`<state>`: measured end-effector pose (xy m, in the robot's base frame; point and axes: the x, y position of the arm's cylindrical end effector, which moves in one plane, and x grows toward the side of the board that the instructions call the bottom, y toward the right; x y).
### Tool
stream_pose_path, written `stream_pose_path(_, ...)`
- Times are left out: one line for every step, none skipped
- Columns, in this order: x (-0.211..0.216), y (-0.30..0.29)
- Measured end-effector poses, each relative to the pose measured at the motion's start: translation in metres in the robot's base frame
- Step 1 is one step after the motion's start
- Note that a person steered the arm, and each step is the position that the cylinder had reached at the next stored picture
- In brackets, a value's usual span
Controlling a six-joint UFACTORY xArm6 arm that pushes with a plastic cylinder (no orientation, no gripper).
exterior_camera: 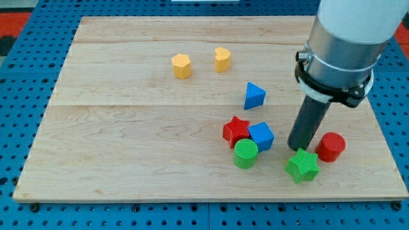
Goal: Move the blue cub closer to blue triangle
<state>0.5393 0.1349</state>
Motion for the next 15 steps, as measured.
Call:
stream_pose_path(0.006, -0.06)
stream_pose_path(0.006, -0.107)
stream_pose_path(0.013, -0.1)
stream_pose_path(0.031, -0.092)
stream_pose_path(0.009, -0.083)
stream_pose_path(-0.021, -0.083)
stream_pose_path(-0.043, -0.077)
stream_pose_path(-0.032, -0.064)
stream_pose_path(-0.018, -0.058)
stream_pose_path(-0.026, -0.026)
stream_pose_path(-0.05, -0.017)
stream_pose_path(-0.06, -0.025)
stream_pose_path(-0.039, 0.002)
stream_pose_path(-0.044, 0.04)
stream_pose_path(-0.063, 0.03)
